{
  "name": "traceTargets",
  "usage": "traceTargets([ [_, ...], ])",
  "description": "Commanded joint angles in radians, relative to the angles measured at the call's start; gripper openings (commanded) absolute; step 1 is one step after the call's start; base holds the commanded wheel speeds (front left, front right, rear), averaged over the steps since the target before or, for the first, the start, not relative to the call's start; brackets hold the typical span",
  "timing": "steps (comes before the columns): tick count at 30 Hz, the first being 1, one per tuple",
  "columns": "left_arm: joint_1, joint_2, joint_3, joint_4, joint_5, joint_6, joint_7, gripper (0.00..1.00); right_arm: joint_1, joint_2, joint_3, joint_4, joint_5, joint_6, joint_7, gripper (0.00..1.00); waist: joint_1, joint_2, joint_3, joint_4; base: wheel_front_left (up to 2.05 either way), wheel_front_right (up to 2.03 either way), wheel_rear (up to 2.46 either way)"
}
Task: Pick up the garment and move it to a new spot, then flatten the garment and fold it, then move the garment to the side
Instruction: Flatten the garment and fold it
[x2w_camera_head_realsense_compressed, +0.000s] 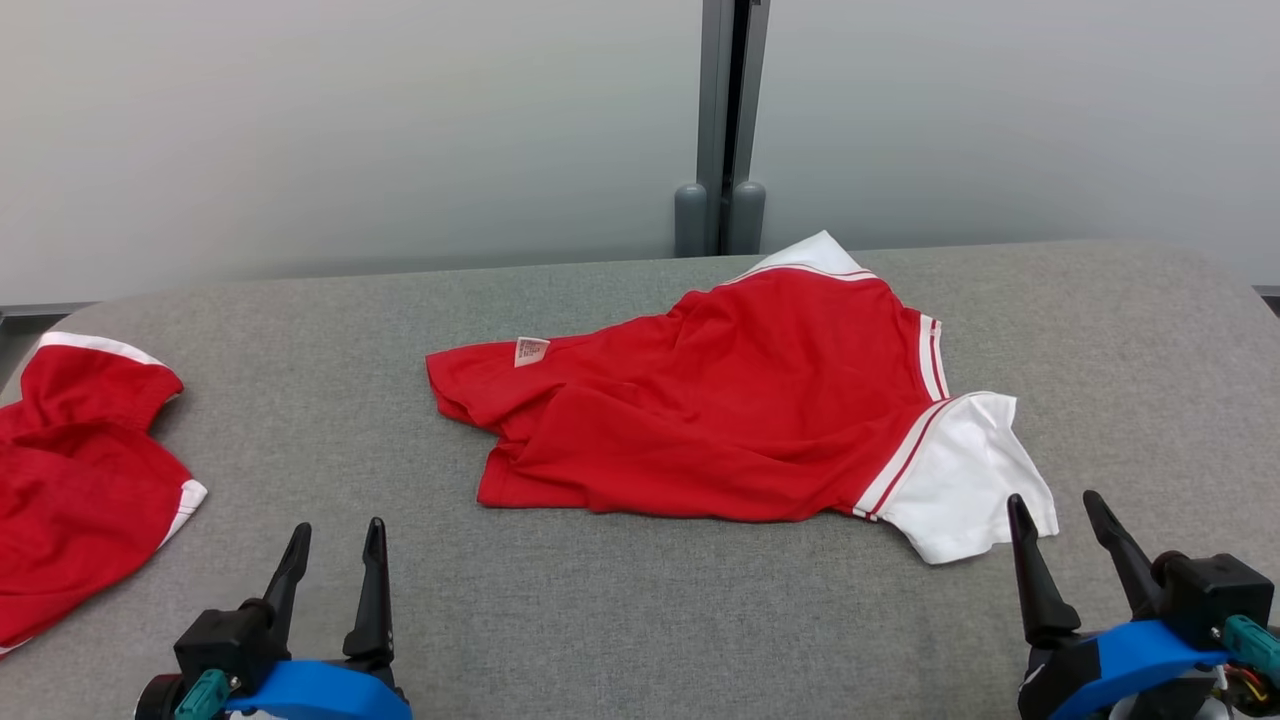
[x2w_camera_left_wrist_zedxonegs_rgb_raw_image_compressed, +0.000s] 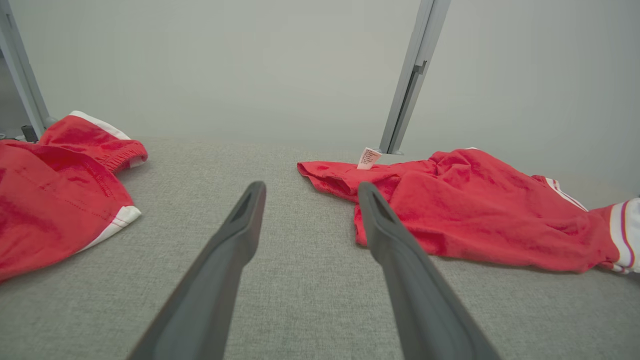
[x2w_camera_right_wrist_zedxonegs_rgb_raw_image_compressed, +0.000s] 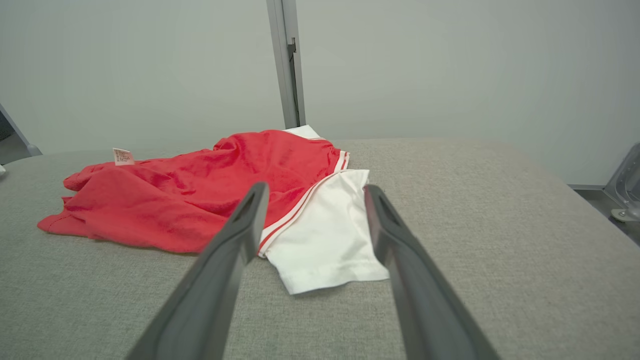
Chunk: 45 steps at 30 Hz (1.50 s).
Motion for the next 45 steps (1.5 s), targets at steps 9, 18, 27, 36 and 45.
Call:
traceTargets([
  [9,-0.104,0.009,-0.053,0.074,-0.01,-0.014,0.043,1.0,-0.056,0.001,0.023,0.017,-0.001,0.0,0.002,1.0,0.0,-0.0001,0.043,-0.024,0.0,0.0,0.0],
  [18,-0.277,-0.017,-0.1,0.28,-0.05,-0.019,0.108,1.0,-0.113,0.0,0.072,0.055,0.011,0.0,-0.015,1.0,0.0,-0.0001,0.107,-0.069,0.0,0.0,0.0],
  [27,-0.39,-0.018,-0.102,0.481,-0.048,0.03,0.137,1.0,-0.162,0.0,0.116,0.103,0.024,0.0,-0.038,1.0,0.0,-0.0001,0.154,-0.126,0.0,0.0,0.0],
  [36,-0.458,-0.034,-0.13,0.595,-0.058,0.014,0.176,0.43,-0.216,0.0,0.08,0.188,0.004,0.0,0.012,1.0,0.0,-0.0001,0.21,-0.137,0.0,0.0,0.0],
  [45,-0.473,-0.044,-0.16,0.643,-0.076,-0.008,0.174,0.0,-0.329,0.0,-0.015,0.347,-0.019,0.0,0.109,1.0,0.0,-0.0001,0.237,-0.101,0.0,0.0,0.0],
])
